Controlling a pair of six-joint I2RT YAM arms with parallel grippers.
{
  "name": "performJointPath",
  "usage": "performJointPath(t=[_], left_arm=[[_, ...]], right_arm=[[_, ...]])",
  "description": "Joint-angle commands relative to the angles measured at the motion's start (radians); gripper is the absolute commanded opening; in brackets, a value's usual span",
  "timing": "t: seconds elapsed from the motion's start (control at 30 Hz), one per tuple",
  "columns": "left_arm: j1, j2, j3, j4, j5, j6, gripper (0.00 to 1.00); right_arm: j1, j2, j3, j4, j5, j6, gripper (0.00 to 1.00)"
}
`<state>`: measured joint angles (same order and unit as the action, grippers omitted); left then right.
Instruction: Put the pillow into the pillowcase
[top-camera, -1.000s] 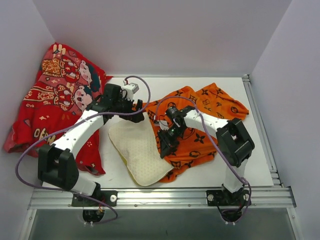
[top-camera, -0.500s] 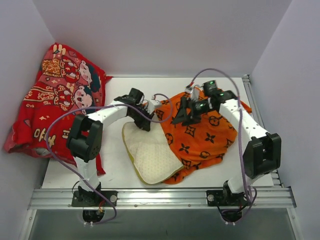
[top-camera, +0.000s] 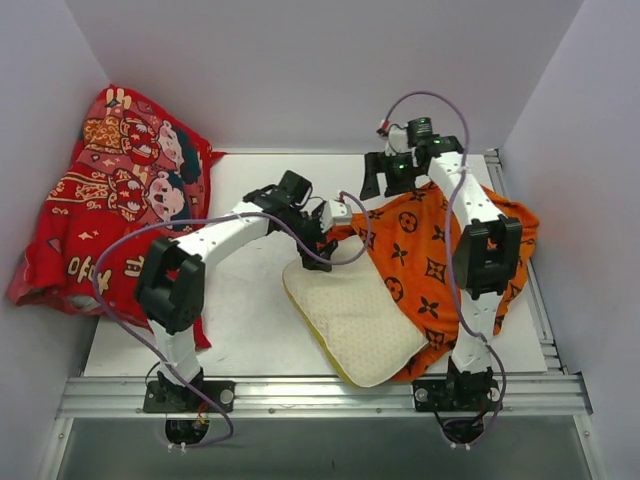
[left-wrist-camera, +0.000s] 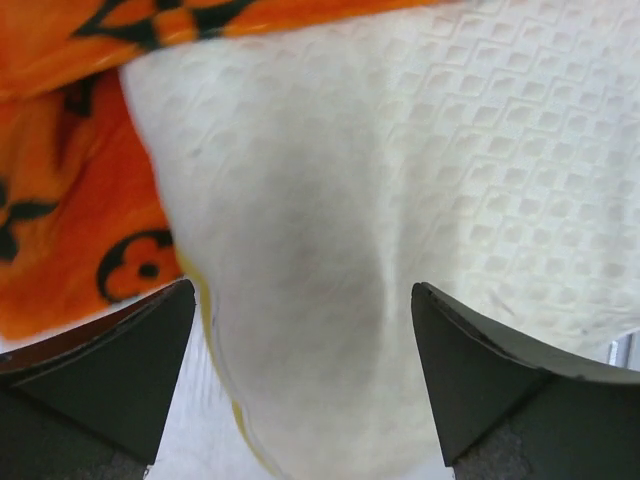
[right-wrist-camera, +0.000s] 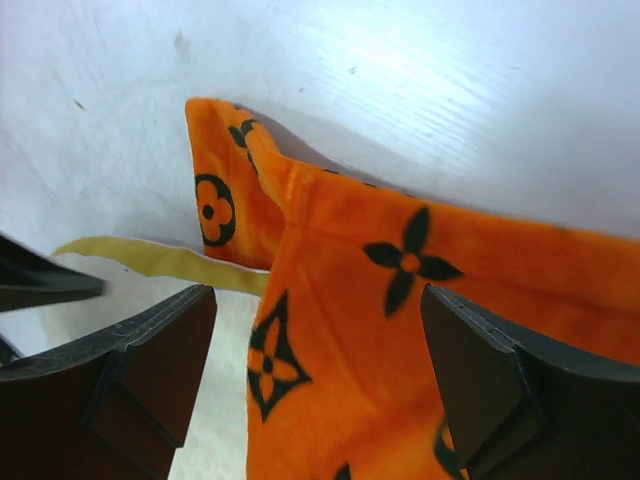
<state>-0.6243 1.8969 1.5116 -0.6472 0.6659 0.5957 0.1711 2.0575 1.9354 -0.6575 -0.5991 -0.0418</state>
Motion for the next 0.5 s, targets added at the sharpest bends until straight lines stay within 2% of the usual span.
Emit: performJointPath(t=[0.0, 0.17, 0.27, 0.47], left_arm=[[0.083, -0.205, -0.097, 0.059, 0.014, -0.201, 0.97], [0.135, -0.364, -0.386, 0.155, -0.057, -0.429, 0.97], [0.13, -0.378, -0.5, 0.242, -0.094, -0.545, 0.97], [0.115, -0.279, -0.559, 0.415, -0.112, -0.72, 0.97]], right_arm=[[0.117, 0.044, 0.068, -0.065, 0.106, -0.131, 0.86], [0.217, 0.133, 0.074, -0.068, 0.211, -0.211, 0.89], [0.255, 0.177, 0.071, -0.08, 0.292, -0.243, 0.89], [0.301, 0.225, 0.079, -0.08, 0.448, -0.256, 0.86]])
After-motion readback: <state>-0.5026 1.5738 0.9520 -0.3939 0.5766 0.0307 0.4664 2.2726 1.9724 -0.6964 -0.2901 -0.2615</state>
